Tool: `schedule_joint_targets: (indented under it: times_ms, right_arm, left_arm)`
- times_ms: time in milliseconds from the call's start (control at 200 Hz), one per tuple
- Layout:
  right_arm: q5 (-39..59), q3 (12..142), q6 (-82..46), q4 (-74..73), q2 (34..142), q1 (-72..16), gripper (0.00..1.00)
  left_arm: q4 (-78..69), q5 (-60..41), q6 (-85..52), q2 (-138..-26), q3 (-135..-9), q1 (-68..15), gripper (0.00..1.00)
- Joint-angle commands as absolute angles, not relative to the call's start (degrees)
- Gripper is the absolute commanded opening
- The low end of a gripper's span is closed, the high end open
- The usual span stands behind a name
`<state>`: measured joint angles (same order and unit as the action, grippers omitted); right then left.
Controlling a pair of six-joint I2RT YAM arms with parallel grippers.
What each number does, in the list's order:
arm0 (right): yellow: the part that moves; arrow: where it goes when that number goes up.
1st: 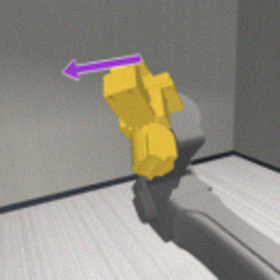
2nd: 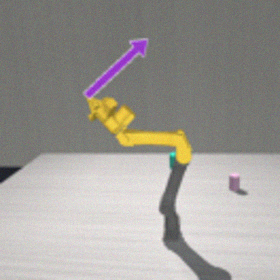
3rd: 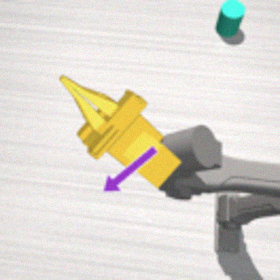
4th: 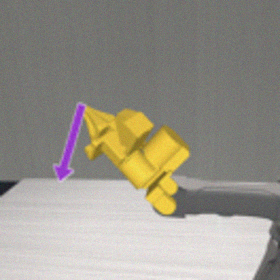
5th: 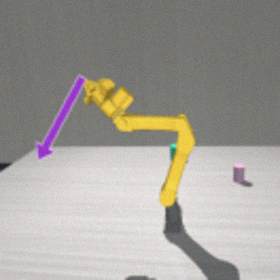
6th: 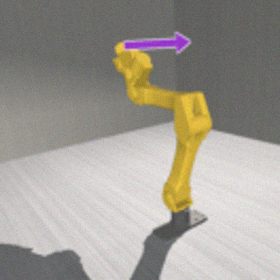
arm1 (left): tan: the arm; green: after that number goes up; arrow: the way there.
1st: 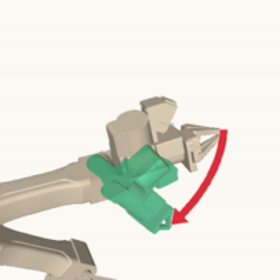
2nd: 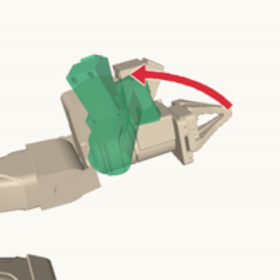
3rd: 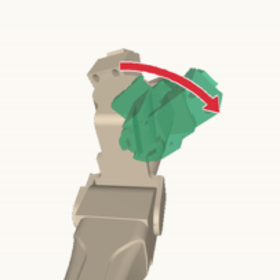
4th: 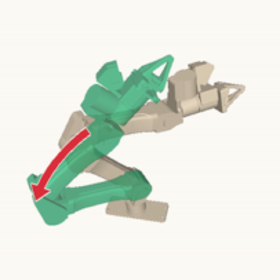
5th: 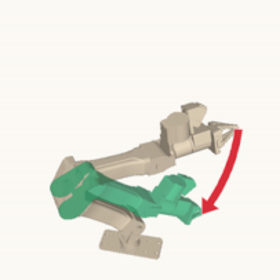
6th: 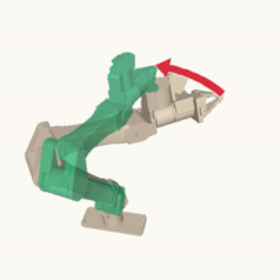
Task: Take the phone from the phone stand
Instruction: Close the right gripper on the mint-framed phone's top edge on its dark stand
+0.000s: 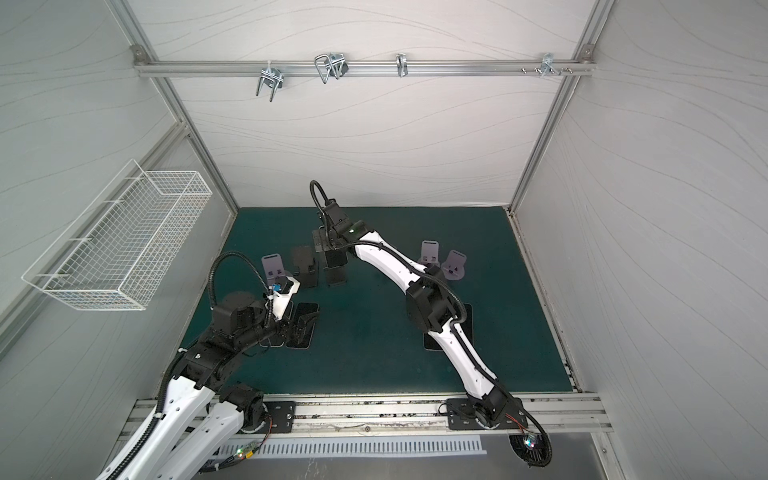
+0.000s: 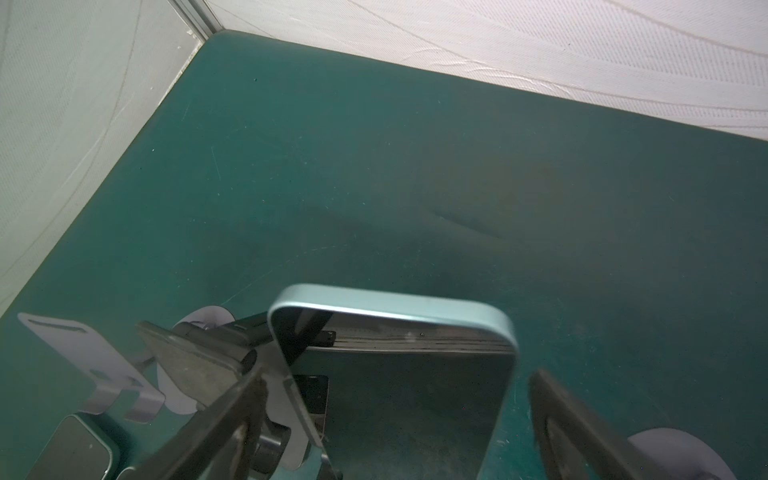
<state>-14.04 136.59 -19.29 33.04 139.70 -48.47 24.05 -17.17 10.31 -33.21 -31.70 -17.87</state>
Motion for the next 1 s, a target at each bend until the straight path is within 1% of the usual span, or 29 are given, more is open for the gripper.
schedule_joint_targets:
  times_ms: [0, 370, 795, 995]
  right_arm:
    - [-13.8, 138.7, -18.1, 33.6, 141.2, -48.1, 0.99]
    - [-14.5, 140.8, -17.5, 33.9, 143.0, -48.1, 0.98]
    - [-14.9, 141.3, -17.1, 34.3, 142.9, -48.1, 0.88]
    - [-14.9, 140.9, -17.1, 33.9, 142.2, -48.1, 0.86]
  left_arm:
    - [22.3, -16.4, 11.1, -33.2, -33.3, -17.6, 0.99]
    - [21.8, -15.9, 11.2, -33.3, -33.0, -17.6, 0.99]
    - [22.0, -15.6, 11.8, -33.0, -32.8, -17.6, 0.99]
    - [22.0, -15.3, 11.8, -32.6, -32.5, -17.6, 0.99]
